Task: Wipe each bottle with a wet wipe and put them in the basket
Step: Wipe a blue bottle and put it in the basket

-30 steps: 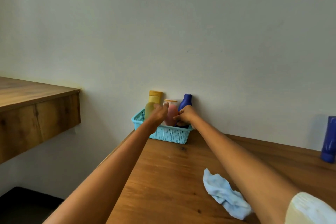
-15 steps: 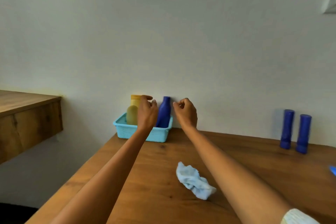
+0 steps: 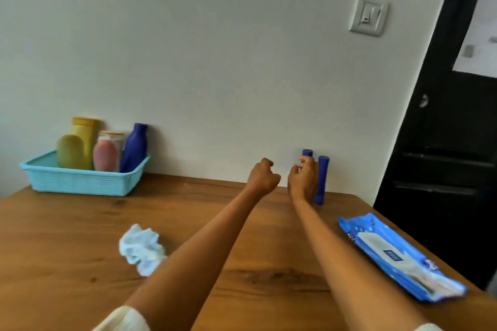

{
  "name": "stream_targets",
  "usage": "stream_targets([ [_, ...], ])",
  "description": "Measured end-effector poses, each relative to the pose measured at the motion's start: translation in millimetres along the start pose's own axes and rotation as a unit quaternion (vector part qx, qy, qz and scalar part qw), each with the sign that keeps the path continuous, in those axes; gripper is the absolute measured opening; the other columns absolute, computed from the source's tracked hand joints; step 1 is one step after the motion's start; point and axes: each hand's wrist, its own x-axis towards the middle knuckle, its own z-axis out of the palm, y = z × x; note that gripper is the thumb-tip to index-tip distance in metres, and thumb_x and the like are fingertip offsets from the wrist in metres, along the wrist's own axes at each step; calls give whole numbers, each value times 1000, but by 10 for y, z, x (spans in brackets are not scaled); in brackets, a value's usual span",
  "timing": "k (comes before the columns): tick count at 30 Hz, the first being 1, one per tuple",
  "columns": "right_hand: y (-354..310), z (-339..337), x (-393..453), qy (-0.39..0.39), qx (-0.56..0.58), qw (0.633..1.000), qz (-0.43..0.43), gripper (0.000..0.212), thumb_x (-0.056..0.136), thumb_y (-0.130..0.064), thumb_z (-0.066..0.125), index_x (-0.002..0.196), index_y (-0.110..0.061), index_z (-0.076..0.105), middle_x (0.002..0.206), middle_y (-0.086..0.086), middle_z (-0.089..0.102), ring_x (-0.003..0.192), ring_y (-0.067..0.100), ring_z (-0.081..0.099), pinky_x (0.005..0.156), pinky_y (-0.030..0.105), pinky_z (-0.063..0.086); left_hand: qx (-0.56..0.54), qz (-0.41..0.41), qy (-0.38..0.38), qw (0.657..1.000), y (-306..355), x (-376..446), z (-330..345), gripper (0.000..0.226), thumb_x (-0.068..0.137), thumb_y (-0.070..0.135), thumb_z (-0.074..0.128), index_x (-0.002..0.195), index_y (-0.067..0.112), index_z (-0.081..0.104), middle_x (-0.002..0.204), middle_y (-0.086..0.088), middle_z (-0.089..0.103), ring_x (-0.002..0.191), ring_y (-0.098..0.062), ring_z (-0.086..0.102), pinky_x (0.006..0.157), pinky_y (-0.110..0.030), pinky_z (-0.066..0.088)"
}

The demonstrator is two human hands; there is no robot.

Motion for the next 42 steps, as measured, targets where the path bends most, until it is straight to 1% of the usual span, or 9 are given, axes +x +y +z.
stream_targets([
  [6,202,-119,733,-22,-232,966,-109,39,94,-21,50,132,-11,46,127,10,54,119,27,43,91,37,41,-9,-1,-11,1000,176,481,461,54,90,4,45,142,4,31,137,-16,45,123,-30,48,100,-37,43],
  [11,202,-6,1068,-163,-356,917,-82,44,95,-44,45,115,-7,57,120,12,58,115,29,44,92,37,37,-26,-16,4,1000,198,753,577,51,91,4,44,140,1,31,139,-18,43,123,-31,47,97,-36,42],
  [15,267,48,1100,-182,-370,908,-67,39,93,-42,50,112,-9,58,116,11,61,114,28,46,90,36,36,-24,-18,0,1000,183,870,617,52,91,3,44,141,1,30,142,-18,41,127,-31,44,98,-35,40],
  [23,214,-47,1007,-119,-225,963,-92,30,85,-24,65,111,-11,57,107,12,64,99,30,56,83,38,49,0,-18,-13,1000,113,839,554,49,91,3,49,137,-2,35,136,-17,45,115,-26,49,95,-34,42],
  [26,50,-31,955,-119,-147,975,-113,29,84,-21,66,109,-11,56,107,9,65,97,28,59,83,39,51,-4,-2,1,1000,107,775,408,55,90,7,55,140,0,32,140,-16,42,122,-29,48,92,-32,42],
  [33,-403,-62,670,-235,55,968,-70,22,82,-25,69,100,-18,58,92,-4,63,79,8,59,57,12,41,-59,62,45,995,74,457,-139,36,88,27,64,112,4,50,101,-9,57,86,-20,54,78,-32,44],
  [37,-525,-79,390,-261,110,958,-46,17,84,-26,66,99,-19,60,95,-5,63,86,8,58,62,13,42,-58,28,-43,997,-37,202,-601,50,85,32,69,124,6,52,115,-13,61,98,-21,57,82,-29,46],
  [40,-625,-64,135,-254,145,956,-13,14,84,-24,66,95,-18,59,94,-3,64,87,12,60,71,21,50,-52,-15,-41,998,-123,0,-857,75,82,34,73,140,5,37,129,-14,56,114,-25,54,86,-30,42],
  [42,-709,-40,-59,-254,192,948,18,14,84,-21,66,94,-15,59,94,2,66,85,16,64,69,24,54,-40,-25,-47,998,-181,-144,-978,74,81,34,73,139,4,38,128,-14,56,112,-26,55,87,-32,46],
])
